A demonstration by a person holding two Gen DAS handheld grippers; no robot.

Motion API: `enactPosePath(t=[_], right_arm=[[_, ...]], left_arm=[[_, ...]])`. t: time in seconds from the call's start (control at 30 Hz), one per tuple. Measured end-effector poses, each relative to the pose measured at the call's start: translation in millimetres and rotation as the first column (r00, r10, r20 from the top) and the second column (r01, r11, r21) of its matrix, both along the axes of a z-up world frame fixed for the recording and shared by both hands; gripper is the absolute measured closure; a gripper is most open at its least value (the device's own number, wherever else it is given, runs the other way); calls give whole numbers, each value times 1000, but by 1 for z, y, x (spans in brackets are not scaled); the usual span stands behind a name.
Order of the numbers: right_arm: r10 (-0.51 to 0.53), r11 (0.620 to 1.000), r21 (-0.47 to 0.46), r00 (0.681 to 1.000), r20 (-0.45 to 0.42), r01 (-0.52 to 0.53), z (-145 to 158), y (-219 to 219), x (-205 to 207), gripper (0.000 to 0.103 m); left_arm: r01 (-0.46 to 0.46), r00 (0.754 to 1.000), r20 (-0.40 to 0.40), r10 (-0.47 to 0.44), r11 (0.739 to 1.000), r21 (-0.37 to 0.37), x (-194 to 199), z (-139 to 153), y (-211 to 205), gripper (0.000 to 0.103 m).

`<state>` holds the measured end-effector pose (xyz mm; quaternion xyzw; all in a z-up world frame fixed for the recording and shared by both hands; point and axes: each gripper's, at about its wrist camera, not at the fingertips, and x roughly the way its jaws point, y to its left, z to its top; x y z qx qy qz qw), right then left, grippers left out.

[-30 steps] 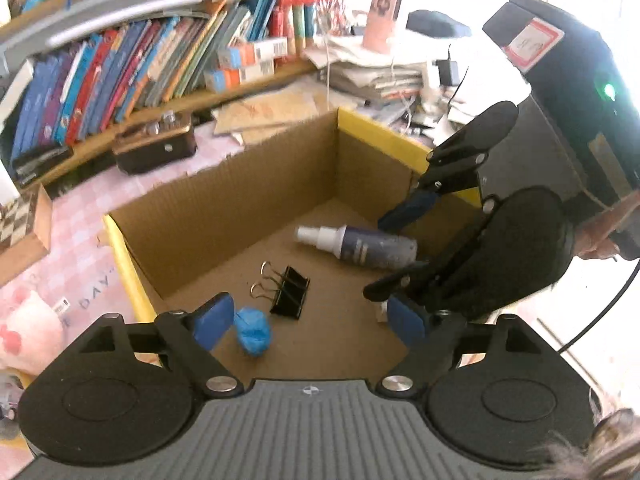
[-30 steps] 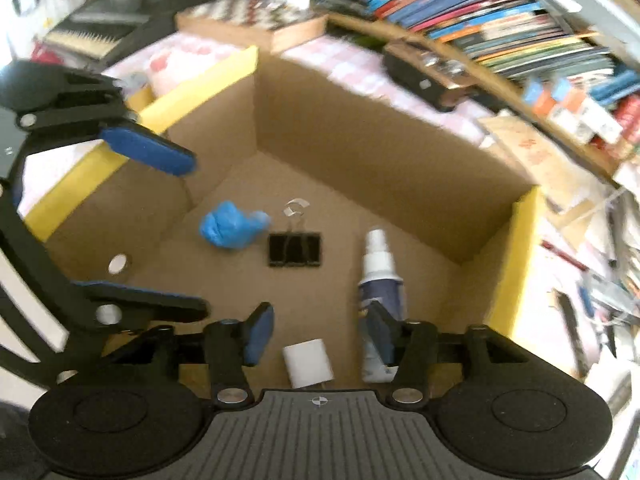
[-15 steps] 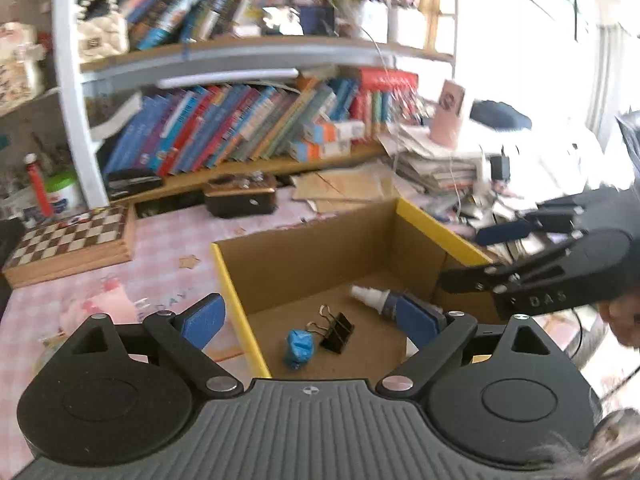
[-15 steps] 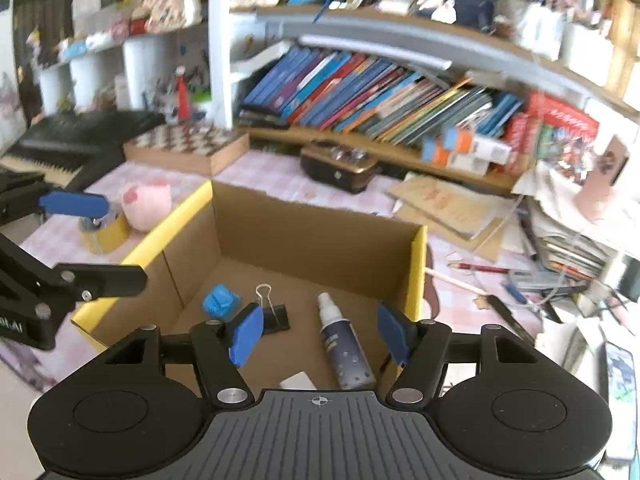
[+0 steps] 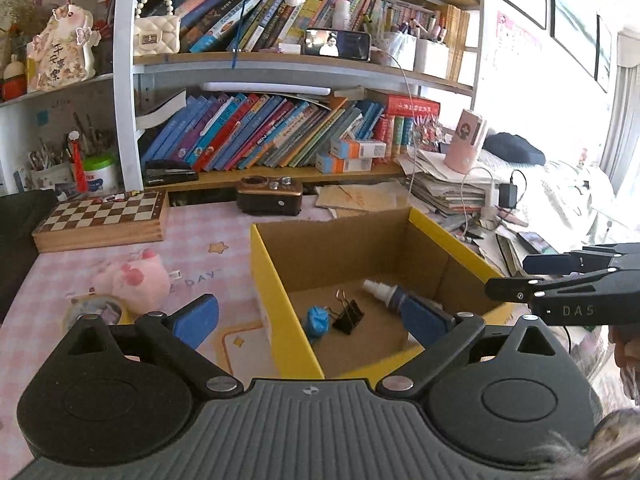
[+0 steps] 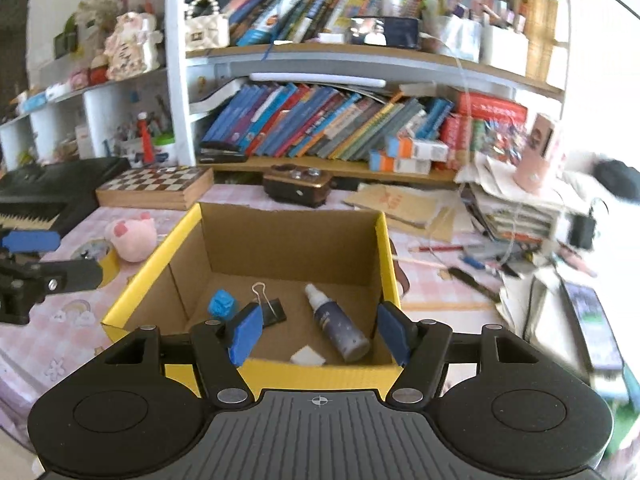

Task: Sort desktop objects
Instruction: 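Lift both tools out of the box and back toward the table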

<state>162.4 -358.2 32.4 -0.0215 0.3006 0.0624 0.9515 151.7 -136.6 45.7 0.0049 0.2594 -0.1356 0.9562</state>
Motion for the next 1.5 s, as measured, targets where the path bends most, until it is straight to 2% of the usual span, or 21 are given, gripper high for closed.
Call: enactPosePath(t=[0.4, 0.6, 0.9, 1.5], right_arm=[[-151, 988, 31, 988, -29, 152, -16, 36, -45, 35], [-204, 976, 67, 977, -67, 208, -26, 59, -66, 35], [-208, 974, 68, 972, -107, 216, -40, 109, -97, 35], [-159, 984, 44, 971, -179, 170, -55, 173, -121, 33]], left_arm=[[0, 1000, -28, -1, 1000, -20, -34, -14, 37, 4], [31, 998, -56, -32, 999, -14, -51, -21, 56, 4], [69, 995, -73, -67, 998, 14, -69, -31, 82, 0], [77, 988, -134, -77, 997, -10, -94, -48, 133, 0]])
